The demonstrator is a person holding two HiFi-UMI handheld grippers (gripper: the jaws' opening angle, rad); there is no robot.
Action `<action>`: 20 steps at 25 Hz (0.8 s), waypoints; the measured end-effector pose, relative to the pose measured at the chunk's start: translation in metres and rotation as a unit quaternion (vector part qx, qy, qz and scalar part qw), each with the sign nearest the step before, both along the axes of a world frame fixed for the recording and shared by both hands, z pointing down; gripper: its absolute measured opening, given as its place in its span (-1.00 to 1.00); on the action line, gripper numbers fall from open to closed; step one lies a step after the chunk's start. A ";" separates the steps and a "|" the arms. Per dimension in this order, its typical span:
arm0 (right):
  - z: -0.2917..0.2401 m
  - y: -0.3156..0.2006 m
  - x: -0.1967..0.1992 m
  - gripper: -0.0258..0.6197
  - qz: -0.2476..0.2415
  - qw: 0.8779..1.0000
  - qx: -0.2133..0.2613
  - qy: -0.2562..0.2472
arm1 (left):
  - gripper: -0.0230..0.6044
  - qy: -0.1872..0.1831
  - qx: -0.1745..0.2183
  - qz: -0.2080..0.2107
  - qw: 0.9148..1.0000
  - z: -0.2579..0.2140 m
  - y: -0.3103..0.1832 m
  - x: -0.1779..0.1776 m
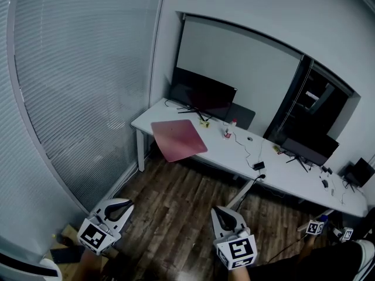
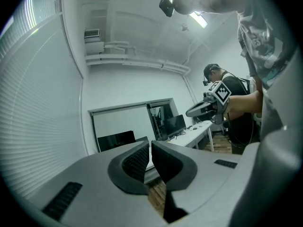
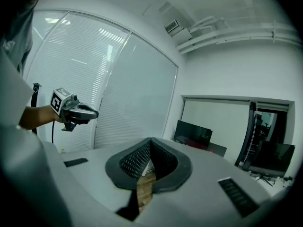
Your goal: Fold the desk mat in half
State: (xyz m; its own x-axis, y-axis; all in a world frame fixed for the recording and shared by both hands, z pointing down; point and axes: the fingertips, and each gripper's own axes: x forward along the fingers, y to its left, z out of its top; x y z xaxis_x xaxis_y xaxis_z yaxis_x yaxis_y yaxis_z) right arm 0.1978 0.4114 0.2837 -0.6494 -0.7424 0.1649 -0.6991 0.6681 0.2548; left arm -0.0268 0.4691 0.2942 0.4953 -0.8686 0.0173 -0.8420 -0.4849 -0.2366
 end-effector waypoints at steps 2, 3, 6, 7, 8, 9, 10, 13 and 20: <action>0.003 -0.001 -0.003 -0.86 0.004 1.000 -0.001 0.003 | -0.83 0.001 0.002 0.006 1.000 0.004 -0.003 -0.003; 0.003 -0.001 -0.004 -0.86 0.005 1.000 -0.002 0.005 | -0.83 0.000 0.002 0.008 1.000 0.004 -0.005 -0.004; 0.005 -0.005 -0.006 -0.86 0.009 1.000 -0.006 0.009 | -0.83 0.004 0.001 0.012 1.000 0.004 -0.009 -0.007; 0.007 -0.007 -0.006 -0.86 0.010 1.000 -0.008 0.011 | -0.83 0.007 -0.001 0.011 1.000 0.006 -0.011 -0.009; 0.009 -0.009 -0.008 -0.86 0.011 1.000 -0.010 0.012 | -0.83 0.009 -0.004 0.010 1.000 0.009 -0.012 -0.011; 0.011 -0.012 -0.009 -0.86 0.012 1.000 -0.011 0.014 | -0.83 0.010 -0.006 0.008 1.000 0.012 -0.014 -0.014; 0.012 -0.014 -0.011 -0.86 0.012 1.000 -0.012 0.014 | -0.83 0.010 -0.008 0.008 1.000 0.014 -0.015 -0.016; 0.013 -0.025 -0.016 -0.86 0.009 1.000 -0.013 0.013 | -0.83 0.009 -0.010 0.004 1.000 0.017 -0.023 -0.021; 0.021 -0.067 -0.034 -0.86 -0.010 1.000 -0.020 0.007 | -0.83 0.011 -0.014 -0.023 1.000 0.019 -0.050 -0.039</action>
